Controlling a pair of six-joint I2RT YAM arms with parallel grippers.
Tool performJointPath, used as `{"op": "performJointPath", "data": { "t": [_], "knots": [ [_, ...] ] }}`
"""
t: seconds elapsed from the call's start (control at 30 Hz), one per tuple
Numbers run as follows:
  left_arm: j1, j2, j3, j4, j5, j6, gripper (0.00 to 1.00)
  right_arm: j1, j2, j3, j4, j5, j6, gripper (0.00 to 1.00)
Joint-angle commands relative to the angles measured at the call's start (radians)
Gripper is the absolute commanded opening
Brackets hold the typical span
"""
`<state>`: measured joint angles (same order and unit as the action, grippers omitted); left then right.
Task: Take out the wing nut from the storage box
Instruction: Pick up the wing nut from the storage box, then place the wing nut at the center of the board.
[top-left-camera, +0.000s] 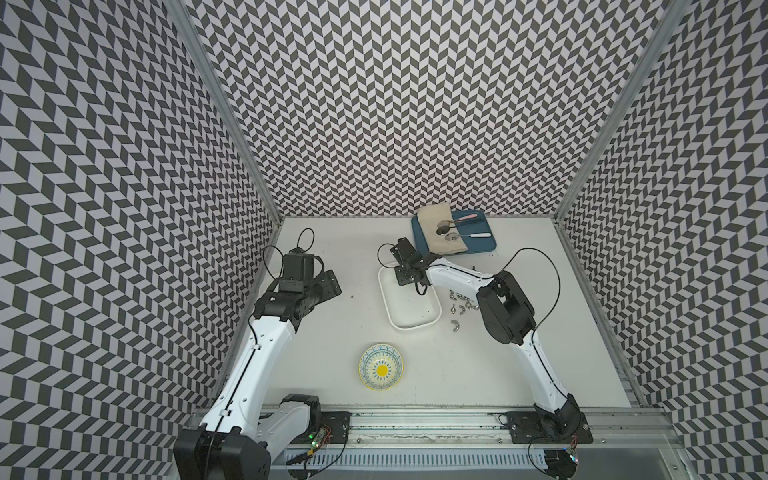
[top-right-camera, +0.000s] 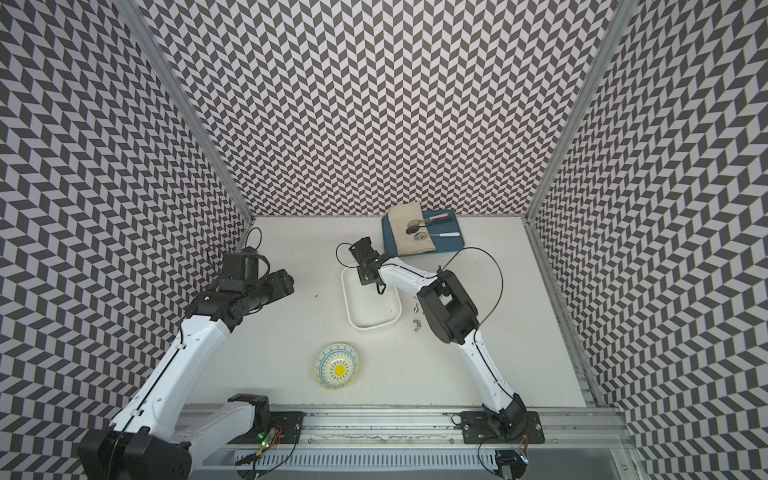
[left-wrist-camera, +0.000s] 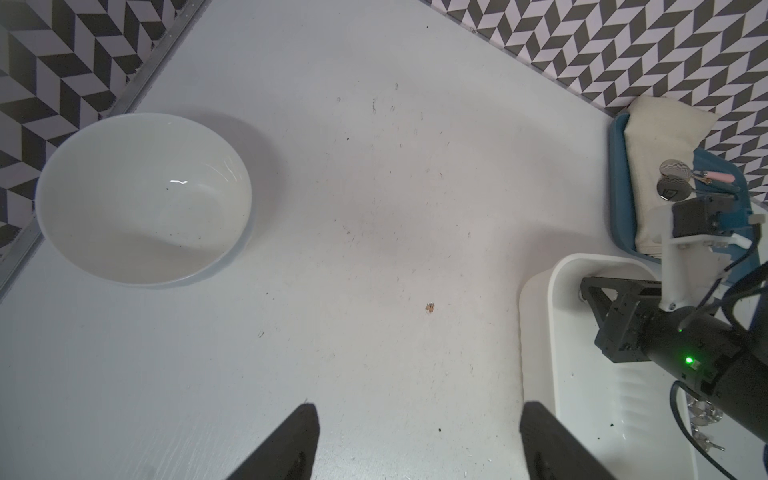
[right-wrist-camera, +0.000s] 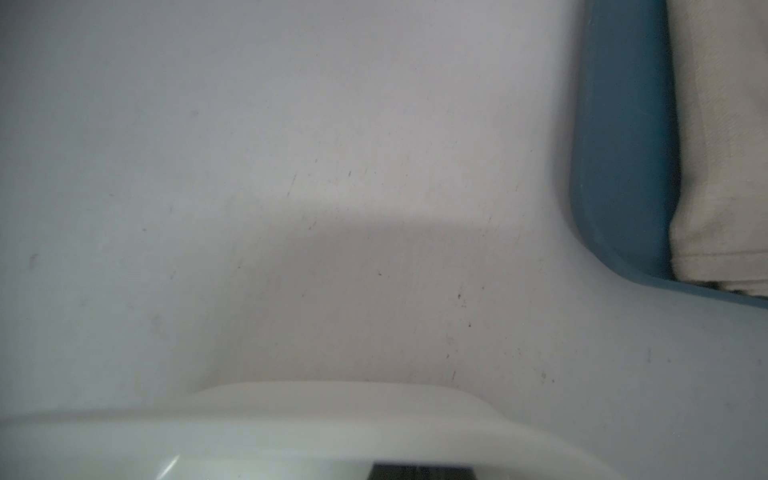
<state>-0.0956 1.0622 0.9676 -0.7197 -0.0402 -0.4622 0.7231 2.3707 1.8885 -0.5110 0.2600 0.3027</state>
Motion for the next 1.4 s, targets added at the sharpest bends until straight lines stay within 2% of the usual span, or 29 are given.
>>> {"op": "performJointPath", "data": {
  "t": [0.0,0.33,0.53,0.73,1.0,1.17,1.37],
  "knots": [
    [0.005,0.001,0.034,0.001,-0.012,0.005,0.8,-0.002,0.004,-0.032,0.004,-0.041,0.007,0.07],
    [0.005,-0.001,0.029,0.005,-0.006,0.001,0.8,-0.005,-0.168,-0.077,0.01,-0.134,0.047,0.06],
    [0.005,-0.001,0.02,0.016,0.0,-0.001,0.8,-0.018,-0.317,-0.176,0.032,-0.168,0.066,0.05],
    [0.005,0.007,0.007,0.032,0.014,-0.007,0.8,-0.084,-0.518,-0.377,0.056,-0.191,0.087,0.05],
    [0.005,0.019,-0.003,0.047,0.028,-0.009,0.8,-0.179,-0.774,-0.731,0.056,-0.186,0.073,0.05],
    [0.005,0.027,-0.008,0.054,0.031,-0.01,0.8,-0.189,-0.849,-0.908,0.065,-0.203,0.076,0.05],
    [0.005,0.031,0.02,0.04,0.025,-0.003,0.8,-0.191,-0.864,-1.026,0.115,-0.205,0.089,0.05]
  ]
}}
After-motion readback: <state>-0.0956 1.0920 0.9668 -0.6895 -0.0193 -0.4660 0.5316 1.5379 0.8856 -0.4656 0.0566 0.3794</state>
